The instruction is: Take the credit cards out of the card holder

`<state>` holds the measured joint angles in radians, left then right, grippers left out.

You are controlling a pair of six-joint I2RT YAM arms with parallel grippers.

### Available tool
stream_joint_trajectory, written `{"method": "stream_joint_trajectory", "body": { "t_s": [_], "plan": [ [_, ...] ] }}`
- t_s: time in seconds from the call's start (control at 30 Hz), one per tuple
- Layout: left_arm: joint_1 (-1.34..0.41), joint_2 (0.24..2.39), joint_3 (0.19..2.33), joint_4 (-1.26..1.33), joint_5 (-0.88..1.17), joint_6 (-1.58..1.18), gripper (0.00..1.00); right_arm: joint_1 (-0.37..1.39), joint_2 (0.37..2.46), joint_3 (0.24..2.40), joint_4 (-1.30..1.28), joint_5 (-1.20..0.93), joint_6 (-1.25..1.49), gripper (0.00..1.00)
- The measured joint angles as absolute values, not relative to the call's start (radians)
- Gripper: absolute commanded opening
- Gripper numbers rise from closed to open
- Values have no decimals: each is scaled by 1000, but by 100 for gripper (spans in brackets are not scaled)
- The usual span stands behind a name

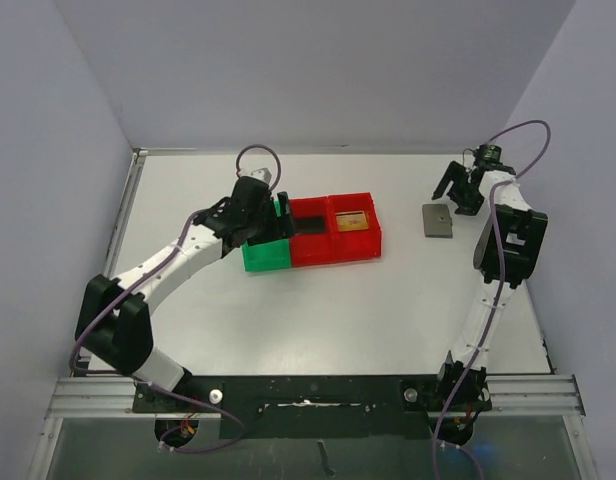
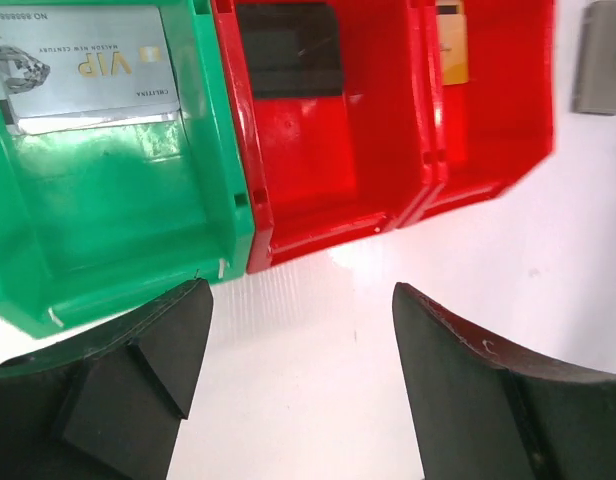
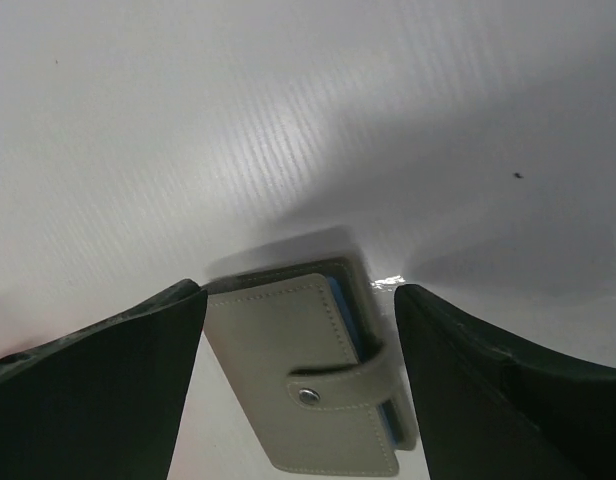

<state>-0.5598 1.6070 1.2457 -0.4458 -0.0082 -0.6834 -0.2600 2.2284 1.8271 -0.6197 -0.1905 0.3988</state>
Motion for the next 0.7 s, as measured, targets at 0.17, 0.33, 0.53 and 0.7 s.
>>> {"method": "stream_joint_trajectory", "body": {
  "t_s": [0.17,0.33,0.53,0.7],
  "plan": [
    [-532,1419,1106,-370,26,-688,73,-206,2281,1855,-654,-149,373,64],
    [-502,1332,1000,-344,54,-699,73,-199,2249,1784,-610,-119,345,51],
    [-503,1288,934,-337,88,-718,73,-165,2024,1426,-513,-62,343,48],
    [-509,1254,903,-312,114,-739,74,-81,1751,1053,-443,-53,399,53]
  ]
}}
